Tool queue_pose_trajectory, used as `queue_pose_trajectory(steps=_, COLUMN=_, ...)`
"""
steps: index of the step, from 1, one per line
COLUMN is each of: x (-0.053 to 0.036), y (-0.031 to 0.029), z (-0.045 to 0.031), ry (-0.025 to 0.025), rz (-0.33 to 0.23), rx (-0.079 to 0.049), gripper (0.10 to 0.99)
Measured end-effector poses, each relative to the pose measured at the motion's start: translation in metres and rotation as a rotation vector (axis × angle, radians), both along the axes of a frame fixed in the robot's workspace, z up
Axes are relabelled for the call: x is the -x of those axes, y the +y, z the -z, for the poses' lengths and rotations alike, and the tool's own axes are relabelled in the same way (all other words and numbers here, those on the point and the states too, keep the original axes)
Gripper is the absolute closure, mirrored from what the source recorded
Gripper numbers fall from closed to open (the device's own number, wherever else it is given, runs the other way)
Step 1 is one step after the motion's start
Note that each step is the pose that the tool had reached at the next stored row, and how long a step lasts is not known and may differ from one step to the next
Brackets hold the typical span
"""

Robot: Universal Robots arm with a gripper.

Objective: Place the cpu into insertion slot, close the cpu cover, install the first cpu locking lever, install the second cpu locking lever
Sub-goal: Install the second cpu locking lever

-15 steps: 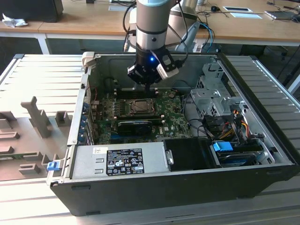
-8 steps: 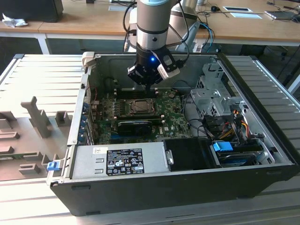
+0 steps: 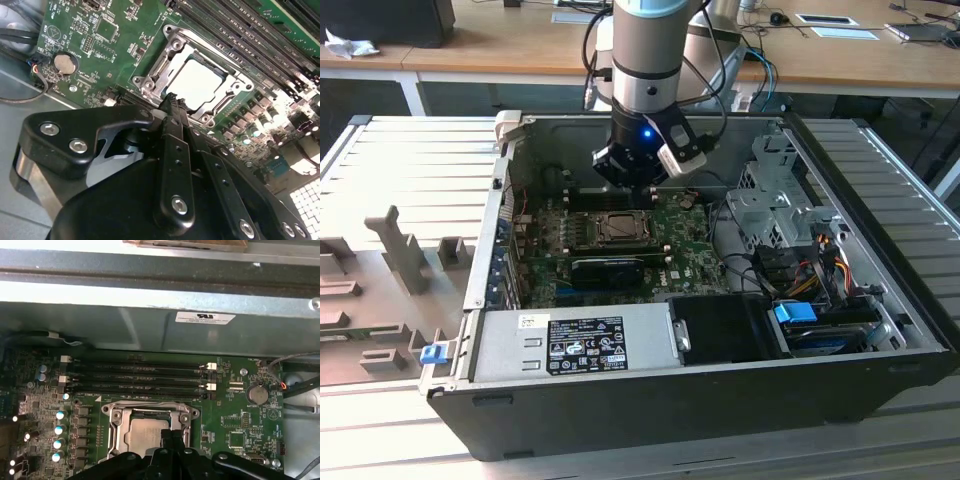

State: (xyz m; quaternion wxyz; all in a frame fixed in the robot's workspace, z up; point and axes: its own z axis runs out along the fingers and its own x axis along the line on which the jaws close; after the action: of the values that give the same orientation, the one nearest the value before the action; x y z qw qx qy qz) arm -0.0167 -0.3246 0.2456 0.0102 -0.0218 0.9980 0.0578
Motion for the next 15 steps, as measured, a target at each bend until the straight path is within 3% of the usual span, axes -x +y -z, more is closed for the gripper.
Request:
queue_pose_trajectory(steps=11, x=0.0, y=-0.0044, z=0.0, ry=-0.0001, rz=0.0, rx=0.0, gripper=0.98)
queue_pose_trajectory(steps=15, x=0.0, y=-0.0093, z=0.0, ry=0.0, rz=0.0, rx=0.0, gripper=0.98)
